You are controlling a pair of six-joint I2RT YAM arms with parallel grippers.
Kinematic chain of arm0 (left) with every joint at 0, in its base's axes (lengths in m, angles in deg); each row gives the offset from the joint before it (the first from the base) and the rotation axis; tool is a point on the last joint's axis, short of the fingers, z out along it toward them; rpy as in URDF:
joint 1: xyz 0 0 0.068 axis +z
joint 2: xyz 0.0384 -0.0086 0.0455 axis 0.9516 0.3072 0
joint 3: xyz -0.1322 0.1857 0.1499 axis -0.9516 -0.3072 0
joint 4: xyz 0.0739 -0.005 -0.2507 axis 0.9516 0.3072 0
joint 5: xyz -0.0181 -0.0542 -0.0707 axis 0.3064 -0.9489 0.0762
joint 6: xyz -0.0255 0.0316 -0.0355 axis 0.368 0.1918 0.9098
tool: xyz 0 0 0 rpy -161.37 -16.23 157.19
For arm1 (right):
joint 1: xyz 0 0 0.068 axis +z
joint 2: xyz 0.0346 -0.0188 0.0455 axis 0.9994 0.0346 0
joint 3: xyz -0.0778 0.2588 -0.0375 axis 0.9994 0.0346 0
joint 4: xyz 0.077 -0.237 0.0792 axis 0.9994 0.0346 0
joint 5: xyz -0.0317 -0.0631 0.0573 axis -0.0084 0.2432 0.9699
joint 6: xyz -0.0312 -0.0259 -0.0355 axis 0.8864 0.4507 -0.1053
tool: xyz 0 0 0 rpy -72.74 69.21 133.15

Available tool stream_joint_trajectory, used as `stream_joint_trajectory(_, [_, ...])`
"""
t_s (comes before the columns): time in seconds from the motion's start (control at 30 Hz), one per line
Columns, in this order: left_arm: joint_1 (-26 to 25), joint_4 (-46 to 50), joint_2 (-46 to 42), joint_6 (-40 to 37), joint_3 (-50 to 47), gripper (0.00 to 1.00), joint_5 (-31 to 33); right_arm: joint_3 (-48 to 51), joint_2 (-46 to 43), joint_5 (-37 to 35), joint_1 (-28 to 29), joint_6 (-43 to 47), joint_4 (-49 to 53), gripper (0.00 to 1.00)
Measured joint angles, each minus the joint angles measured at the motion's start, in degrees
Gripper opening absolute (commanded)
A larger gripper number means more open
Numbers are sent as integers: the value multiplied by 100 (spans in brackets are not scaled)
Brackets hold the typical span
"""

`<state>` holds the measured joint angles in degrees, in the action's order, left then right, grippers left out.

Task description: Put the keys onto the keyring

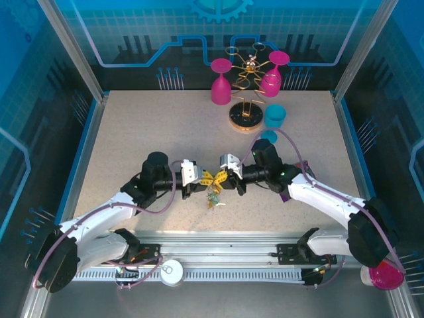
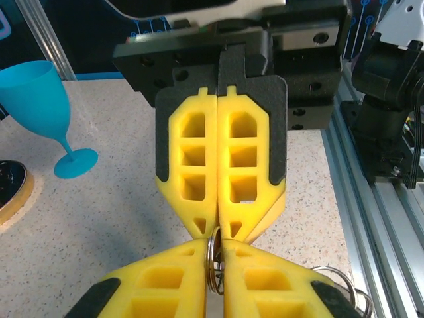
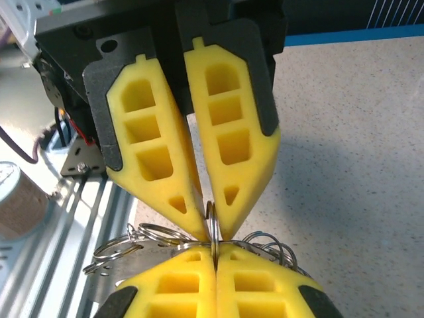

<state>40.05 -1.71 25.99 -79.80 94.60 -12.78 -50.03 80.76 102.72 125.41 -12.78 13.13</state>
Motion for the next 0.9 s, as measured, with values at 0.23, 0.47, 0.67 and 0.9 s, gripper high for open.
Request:
stream_joint_trajectory(0.23, [0,1029,15,-688,540,16,98,-1038,214,-789,299,1043,1707,0])
stream_joint_trajectory(0.47, [-37,1784,197,-1121,852,16,109,-1425,437,-1145,511,1469,2387,0])
stream_joint_trajectory(0.67, [-44,2111,264,-1375,1016,0,114,-1622,544,-1226,549,1534,2638,0])
stream_joint_trajectory(0.9, [-59,2216,293,-1419,1067,0,157,-1574,509,-1266,555,1421,2568,20])
